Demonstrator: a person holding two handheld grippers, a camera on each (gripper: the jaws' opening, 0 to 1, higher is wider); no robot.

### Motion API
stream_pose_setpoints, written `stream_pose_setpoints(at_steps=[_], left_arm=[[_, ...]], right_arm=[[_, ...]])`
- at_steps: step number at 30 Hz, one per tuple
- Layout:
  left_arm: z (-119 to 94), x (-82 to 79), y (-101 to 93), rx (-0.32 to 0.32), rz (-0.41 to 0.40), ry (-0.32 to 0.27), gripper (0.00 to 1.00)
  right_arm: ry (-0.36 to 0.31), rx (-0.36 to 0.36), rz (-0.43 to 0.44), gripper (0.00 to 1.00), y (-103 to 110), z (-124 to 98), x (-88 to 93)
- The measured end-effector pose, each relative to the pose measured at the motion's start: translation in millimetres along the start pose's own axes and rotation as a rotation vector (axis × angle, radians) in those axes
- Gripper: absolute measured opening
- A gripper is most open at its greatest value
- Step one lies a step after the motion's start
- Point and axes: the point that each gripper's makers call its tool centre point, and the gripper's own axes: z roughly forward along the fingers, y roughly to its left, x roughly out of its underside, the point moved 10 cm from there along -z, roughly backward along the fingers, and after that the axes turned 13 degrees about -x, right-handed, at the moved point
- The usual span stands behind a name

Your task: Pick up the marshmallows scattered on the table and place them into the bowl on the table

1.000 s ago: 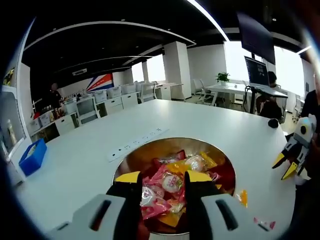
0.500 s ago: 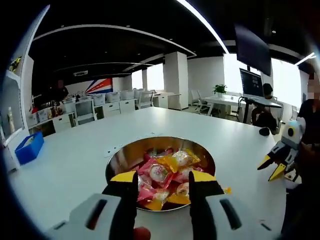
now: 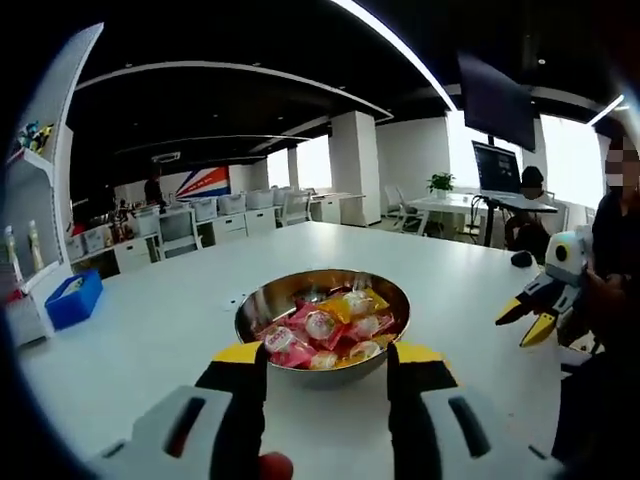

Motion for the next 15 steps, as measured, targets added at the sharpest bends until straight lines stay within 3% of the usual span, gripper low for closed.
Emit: stream_pose_setpoints(at_steps=[15], left_arm=[[-40, 15.9, 11.4, -0.023, -0.023, -0.018, 0.53]], right_arm=[[0.001, 0.004, 0.009, 0.33, 1, 2, 1.8]])
